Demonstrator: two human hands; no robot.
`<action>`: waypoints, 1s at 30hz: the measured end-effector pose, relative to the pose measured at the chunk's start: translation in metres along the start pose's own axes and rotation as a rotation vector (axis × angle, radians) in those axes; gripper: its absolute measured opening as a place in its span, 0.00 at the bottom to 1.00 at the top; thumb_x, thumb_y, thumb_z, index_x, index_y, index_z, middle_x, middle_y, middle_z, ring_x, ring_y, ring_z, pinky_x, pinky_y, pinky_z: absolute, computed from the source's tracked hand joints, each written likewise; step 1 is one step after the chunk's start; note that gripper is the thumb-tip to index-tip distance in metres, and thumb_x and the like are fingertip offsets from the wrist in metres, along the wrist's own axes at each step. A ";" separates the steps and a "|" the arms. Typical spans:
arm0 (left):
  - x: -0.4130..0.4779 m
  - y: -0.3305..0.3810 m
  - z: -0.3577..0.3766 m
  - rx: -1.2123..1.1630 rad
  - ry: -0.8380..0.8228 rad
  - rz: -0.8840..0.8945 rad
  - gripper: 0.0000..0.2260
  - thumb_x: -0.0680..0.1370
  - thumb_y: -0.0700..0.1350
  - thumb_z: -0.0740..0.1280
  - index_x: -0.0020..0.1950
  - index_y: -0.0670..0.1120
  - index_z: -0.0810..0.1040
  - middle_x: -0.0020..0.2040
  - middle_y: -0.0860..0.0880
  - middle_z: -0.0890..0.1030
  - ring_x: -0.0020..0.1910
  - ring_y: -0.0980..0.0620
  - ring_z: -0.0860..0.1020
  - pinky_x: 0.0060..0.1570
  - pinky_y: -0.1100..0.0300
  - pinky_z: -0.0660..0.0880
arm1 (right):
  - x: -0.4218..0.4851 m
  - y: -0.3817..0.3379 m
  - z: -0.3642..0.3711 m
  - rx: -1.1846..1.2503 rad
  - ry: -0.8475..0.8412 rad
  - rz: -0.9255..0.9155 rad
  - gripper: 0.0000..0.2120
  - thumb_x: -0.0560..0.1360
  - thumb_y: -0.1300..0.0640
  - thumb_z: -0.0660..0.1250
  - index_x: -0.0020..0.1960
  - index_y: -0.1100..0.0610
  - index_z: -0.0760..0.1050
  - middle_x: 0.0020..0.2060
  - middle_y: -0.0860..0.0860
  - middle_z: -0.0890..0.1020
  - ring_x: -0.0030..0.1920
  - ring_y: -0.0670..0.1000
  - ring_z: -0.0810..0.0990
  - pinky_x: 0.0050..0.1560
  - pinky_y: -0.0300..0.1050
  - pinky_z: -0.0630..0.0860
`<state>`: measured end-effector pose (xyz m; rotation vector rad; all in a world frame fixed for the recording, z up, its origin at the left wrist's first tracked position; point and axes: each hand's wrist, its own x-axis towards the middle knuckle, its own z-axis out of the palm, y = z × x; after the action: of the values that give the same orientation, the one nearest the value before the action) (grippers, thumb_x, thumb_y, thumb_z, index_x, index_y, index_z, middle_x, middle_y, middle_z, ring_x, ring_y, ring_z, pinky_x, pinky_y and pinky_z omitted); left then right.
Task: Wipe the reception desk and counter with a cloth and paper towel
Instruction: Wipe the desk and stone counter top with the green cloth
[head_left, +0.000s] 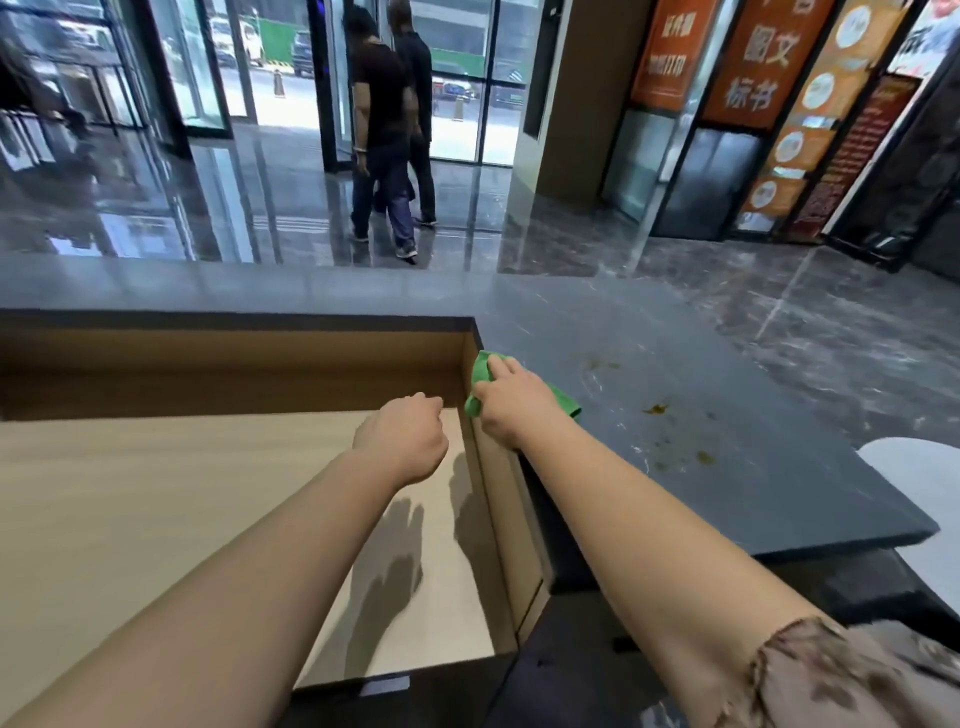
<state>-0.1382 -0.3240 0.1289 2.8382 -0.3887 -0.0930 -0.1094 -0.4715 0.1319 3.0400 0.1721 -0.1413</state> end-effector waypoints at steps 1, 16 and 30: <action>-0.002 -0.001 0.001 0.006 0.000 -0.009 0.18 0.82 0.44 0.52 0.69 0.44 0.70 0.69 0.44 0.72 0.66 0.43 0.71 0.64 0.48 0.70 | 0.001 0.000 0.000 -0.001 -0.006 -0.003 0.22 0.77 0.57 0.59 0.71 0.53 0.68 0.77 0.58 0.53 0.77 0.59 0.49 0.75 0.55 0.54; -0.021 0.040 0.012 -0.011 -0.035 0.162 0.07 0.79 0.44 0.55 0.49 0.45 0.72 0.56 0.41 0.80 0.55 0.39 0.77 0.50 0.52 0.73 | -0.172 -0.006 0.028 0.220 0.130 -0.030 0.23 0.81 0.52 0.54 0.75 0.48 0.62 0.79 0.53 0.49 0.78 0.53 0.46 0.76 0.48 0.42; -0.057 0.034 -0.003 -0.052 0.049 0.188 0.16 0.81 0.42 0.53 0.65 0.42 0.73 0.64 0.44 0.77 0.62 0.42 0.74 0.59 0.49 0.74 | -0.179 0.065 0.034 0.424 0.172 0.268 0.25 0.80 0.55 0.54 0.77 0.44 0.58 0.78 0.48 0.54 0.78 0.46 0.50 0.76 0.44 0.46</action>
<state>-0.2013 -0.3389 0.1427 2.7312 -0.6297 0.0043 -0.2816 -0.5589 0.1213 3.4536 -0.2929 0.1208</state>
